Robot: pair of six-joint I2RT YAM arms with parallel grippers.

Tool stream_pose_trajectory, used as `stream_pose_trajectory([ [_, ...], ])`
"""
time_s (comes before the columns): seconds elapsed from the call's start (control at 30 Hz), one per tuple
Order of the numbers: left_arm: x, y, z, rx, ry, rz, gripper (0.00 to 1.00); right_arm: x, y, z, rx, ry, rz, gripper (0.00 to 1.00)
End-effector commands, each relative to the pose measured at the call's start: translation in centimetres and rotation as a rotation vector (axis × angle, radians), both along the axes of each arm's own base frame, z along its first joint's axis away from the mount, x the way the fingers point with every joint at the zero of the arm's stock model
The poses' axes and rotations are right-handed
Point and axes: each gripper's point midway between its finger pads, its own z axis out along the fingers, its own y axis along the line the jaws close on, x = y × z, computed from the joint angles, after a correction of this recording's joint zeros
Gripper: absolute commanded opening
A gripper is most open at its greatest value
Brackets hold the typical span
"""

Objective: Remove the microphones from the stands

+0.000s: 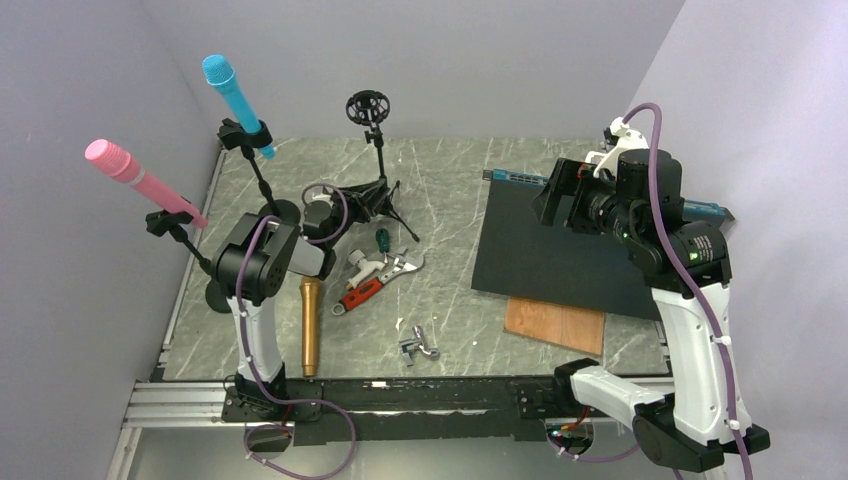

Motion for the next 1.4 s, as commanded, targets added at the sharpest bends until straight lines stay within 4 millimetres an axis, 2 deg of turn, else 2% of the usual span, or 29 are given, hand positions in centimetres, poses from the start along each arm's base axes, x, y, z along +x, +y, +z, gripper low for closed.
stream_pose_trajectory([
  [0.0,-0.4,-0.6,-3.0,0.151,0.103,-0.064,0.45,0.1,0.3,1.3,0.034,-0.048,0.004,1.00],
  [0.03,-0.4,-0.6,-2.7,0.196,0.090,-0.087,0.53,0.1,0.4,1.3,0.034,-0.048,0.004,1.00],
  [0.13,-0.6,0.1,-2.3,0.357,0.038,-0.122,0.63,-0.1,0.3,1.5,0.031,-0.051,0.006,1.00],
  [0.33,-1.7,1.8,-2.3,0.615,0.019,-0.201,0.72,-0.6,0.1,1.4,0.024,-0.061,0.012,1.00],
  [0.43,-1.6,2.7,-0.4,0.810,-0.070,-0.215,0.84,-0.5,0.0,1.6,0.021,-0.069,0.010,1.00],
  [0.6,-1.2,3.1,2.3,1.097,-0.195,-0.257,0.88,-0.4,-0.1,1.4,0.008,-0.070,0.009,1.00],
  [0.7,-1.0,3.0,3.6,1.254,-0.260,-0.244,0.86,-0.2,0.0,1.3,0.009,-0.067,0.013,1.00],
  [0.77,-0.9,2.4,4.6,1.331,-0.315,-0.219,0.83,-0.1,0.0,1.5,0.004,-0.071,0.014,1.00],
  [0.87,-0.8,1.4,5.1,1.407,-0.346,-0.203,0.76,0.0,-0.3,1.7,-0.010,-0.079,0.007,1.00],
  [0.97,-0.7,0.5,4.7,1.473,-0.320,-0.214,0.76,0.0,-0.3,1.8,-0.017,-0.080,0.009,1.00],
  [1.1,-0.5,0.7,3.5,1.536,-0.267,-0.184,0.76,-0.2,-0.5,1.9,-0.023,-0.086,0.006,1.00],
  [1.23,-0.2,0.4,2.7,1.522,-0.258,-0.191,0.68,-0.2,-0.6,1.8,-0.027,-0.084,0.000,1.00],
  [1.37,0.2,0.1,2.3,1.530,-0.266,-0.203,0.56,-0.2,-0.7,1.8,-0.026,-0.082,-0.002,1.00],
])
